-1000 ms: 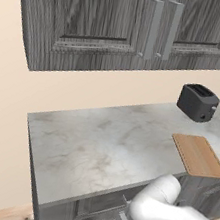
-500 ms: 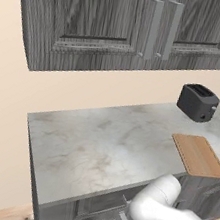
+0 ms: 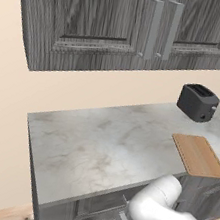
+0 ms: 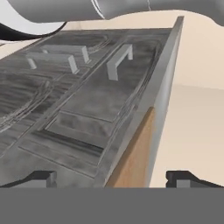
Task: Move the cutting board and knife to the sink. Then move spray from the cabinet to the counter.
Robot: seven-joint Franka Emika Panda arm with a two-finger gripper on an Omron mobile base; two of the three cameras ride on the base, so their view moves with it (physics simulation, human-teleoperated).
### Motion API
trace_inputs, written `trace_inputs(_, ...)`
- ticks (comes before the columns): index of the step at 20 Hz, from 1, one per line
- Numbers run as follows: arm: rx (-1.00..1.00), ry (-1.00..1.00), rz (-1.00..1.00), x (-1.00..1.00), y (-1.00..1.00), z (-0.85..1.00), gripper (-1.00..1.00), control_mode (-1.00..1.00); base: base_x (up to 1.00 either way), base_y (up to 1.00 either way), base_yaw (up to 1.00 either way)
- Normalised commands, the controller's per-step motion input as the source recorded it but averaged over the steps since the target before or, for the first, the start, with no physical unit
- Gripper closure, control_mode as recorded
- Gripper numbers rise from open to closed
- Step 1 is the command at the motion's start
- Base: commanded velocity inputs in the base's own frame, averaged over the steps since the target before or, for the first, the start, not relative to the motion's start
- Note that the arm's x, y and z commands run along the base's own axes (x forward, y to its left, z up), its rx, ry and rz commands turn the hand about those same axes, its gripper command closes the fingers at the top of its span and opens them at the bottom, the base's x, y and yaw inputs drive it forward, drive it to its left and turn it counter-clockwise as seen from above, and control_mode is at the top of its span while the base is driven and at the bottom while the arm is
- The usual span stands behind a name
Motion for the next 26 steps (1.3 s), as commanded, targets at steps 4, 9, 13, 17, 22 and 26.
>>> trace_inputs(4, 0.00, -0.04, 0.00, 0.01, 0.10, -0.11, -1.00, -1.00, 0.00, 0.00, 0.00)
trace_inputs(9, 0.00, -0.08, 0.00, 0.00, 0.04, 0.00, -1.00, -1.00, 0.00, 0.00, 0.00)
trace_inputs(13, 0.00, -0.09, -0.02, 0.02, 0.03, 0.00, -1.00, -1.00, 0.00, 0.00, 0.00)
trace_inputs(17, 0.00, -0.05, -0.03, 0.10, 0.07, 0.00, -1.00, -1.00, 0.00, 0.00, 0.00)
trace_inputs(22, 0.00, -0.05, -0.04, 0.12, 0.04, 0.00, -1.00, -1.00, 0.00, 0.00, 0.00)
trace_inputs(26, 0.00, -0.03, -0.05, 0.14, 0.08, 0.00, -1.00, -1.00, 0.00, 0.00, 0.00)
